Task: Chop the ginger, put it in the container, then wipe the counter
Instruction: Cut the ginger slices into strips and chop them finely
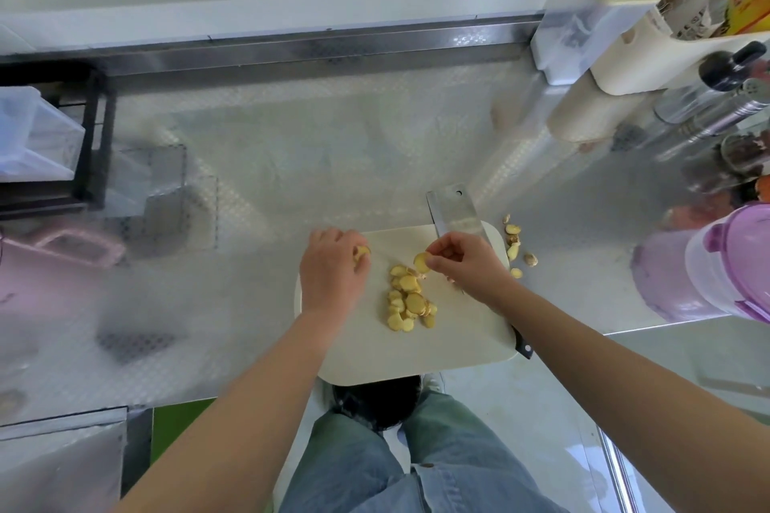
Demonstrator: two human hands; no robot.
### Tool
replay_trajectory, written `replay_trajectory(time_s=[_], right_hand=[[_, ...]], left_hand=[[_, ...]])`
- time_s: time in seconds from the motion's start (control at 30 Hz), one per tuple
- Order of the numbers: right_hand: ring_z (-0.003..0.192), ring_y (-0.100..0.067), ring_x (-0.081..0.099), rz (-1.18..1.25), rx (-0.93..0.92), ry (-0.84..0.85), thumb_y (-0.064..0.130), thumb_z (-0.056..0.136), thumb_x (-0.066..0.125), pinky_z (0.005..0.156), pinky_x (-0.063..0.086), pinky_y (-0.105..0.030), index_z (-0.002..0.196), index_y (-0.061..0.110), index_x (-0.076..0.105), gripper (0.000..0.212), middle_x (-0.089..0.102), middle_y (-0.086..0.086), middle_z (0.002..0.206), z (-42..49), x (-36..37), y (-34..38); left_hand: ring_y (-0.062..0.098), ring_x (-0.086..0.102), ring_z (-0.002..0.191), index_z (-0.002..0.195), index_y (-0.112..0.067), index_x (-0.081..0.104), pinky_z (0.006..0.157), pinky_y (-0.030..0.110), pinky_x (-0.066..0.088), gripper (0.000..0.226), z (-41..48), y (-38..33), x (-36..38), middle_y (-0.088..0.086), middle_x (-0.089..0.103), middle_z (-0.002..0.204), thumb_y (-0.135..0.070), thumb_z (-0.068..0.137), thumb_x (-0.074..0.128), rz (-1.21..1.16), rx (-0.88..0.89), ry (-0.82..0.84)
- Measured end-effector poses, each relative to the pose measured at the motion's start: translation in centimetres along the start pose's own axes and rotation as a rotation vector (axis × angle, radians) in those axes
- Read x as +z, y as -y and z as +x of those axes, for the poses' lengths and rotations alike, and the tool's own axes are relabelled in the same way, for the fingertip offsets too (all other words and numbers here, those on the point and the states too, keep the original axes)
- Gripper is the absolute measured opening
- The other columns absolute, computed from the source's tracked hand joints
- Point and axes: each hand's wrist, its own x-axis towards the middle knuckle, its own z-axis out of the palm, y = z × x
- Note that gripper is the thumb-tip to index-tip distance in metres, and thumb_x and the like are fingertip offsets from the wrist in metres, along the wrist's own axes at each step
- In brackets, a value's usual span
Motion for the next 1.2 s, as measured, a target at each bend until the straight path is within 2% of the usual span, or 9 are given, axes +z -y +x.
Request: replay_trajectory(time_s=[0.13,0.2,0.3,0.47,0.67,0.77,0.87,1.07,1.2], right_hand=[[0.065,-0.005,0.054,-0.005,-0.001,0.015,0.017,0.083,0.069,0.066,0.046,-0.022,0.085,0.018,0.066,0.004,0.063,0.005,0.075,-0.1,0.0,0.5],[0.062,0.002,0.052,-0.109,-0.070,0.067,0.015,0.083,0.067,0.061,0.041,-0.010,0.084,0.017,0.065,0.003,0.062,0.008,0.074,-0.6,0.2,0.8],[0.067,0.000,0.051,-0.268,-0.169,0.068,0.017,0.082,0.065,0.060,0.039,-0.010,0.081,0.019,0.063,0.003,0.058,0.009,0.081,-1.1,0.7,0.5],[0.081,-0.008,0.060,-0.249,-0.163,0.051,0.017,0.083,0.066,0.070,0.045,-0.021,0.085,0.017,0.064,0.003,0.065,0.006,0.086,-0.6,0.8,-1.0],[0.072,-0.002,0.057,-0.200,-0.191,0.019,0.014,0.086,0.066,0.066,0.041,-0.009,0.085,0.018,0.060,0.008,0.063,0.009,0.080,0.2,1.0,-0.6],[0.071,-0.004,0.056,-0.154,-0.177,-0.012,0.013,0.085,0.066,0.065,0.041,-0.009,0.087,0.017,0.059,0.009,0.065,0.003,0.083,0.8,0.8,-0.3],[0.074,-0.006,0.055,-0.121,-0.127,-0.025,0.014,0.087,0.065,0.067,0.042,-0.012,0.103,0.016,0.063,0.017,0.065,-0.002,0.088,1.5,0.7,0.2],[0.068,0.003,0.057,-0.100,-0.091,0.073,0.013,0.087,0.065,0.066,0.043,-0.008,0.098,0.014,0.072,0.013,0.067,0.008,0.079,2.7,2.3,1.8],[0.072,-0.002,0.056,-0.181,-0.105,0.075,0.012,0.085,0.066,0.071,0.041,-0.017,0.095,0.014,0.073,0.013,0.066,0.003,0.083,3.2,4.4,2.2]], left_hand=[[0.018,0.051,0.088,0.091,-0.025,0.070,0.062,0.025,0.038,0.013,-0.9,-1.5,0.6,-0.006,0.059,0.078,-0.023,0.079,0.072,-0.114,0.074,0.115],[0.016,0.048,0.093,0.103,-0.029,0.071,0.066,0.023,0.034,0.021,-0.9,-2.0,1.0,-0.007,0.057,0.083,-0.028,0.082,0.070,-0.083,0.113,0.204],[0.017,0.045,0.096,0.103,-0.029,0.072,0.069,0.022,0.033,0.020,-0.7,-2.5,1.5,-0.005,0.053,0.085,-0.027,0.083,0.070,-0.067,0.133,0.256],[0.018,0.045,0.096,0.090,-0.023,0.074,0.071,0.022,0.031,0.009,-0.4,-2.8,2.0,-0.002,0.056,0.088,-0.027,0.082,0.071,-0.067,0.118,0.237],[0.020,0.047,0.089,0.083,-0.019,0.073,0.070,0.029,0.040,0.003,-0.7,-2.2,1.8,-0.001,0.052,0.086,-0.020,0.080,0.073,-0.113,0.083,0.162],[0.025,0.052,0.089,0.095,-0.020,0.071,0.074,0.037,0.047,0.026,-0.9,-1.3,1.1,0.004,0.056,0.089,-0.009,0.072,0.075,-0.046,0.046,0.061],[0.026,0.051,0.093,0.112,-0.022,0.067,0.077,0.036,0.046,0.045,-0.8,-0.4,0.6,0.006,0.056,0.097,-0.008,0.070,0.075,0.086,0.045,0.058],[0.027,0.054,0.085,0.089,-0.022,0.072,0.069,0.037,0.043,0.030,-0.5,-0.3,0.7,0.004,0.059,0.087,-0.004,0.067,0.078,0.130,0.074,0.042],[0.027,0.053,0.088,0.095,-0.022,0.073,0.073,0.036,0.043,0.032,-0.5,0.2,0.7,0.004,0.060,0.090,-0.005,0.069,0.077,0.115,0.064,0.028]])
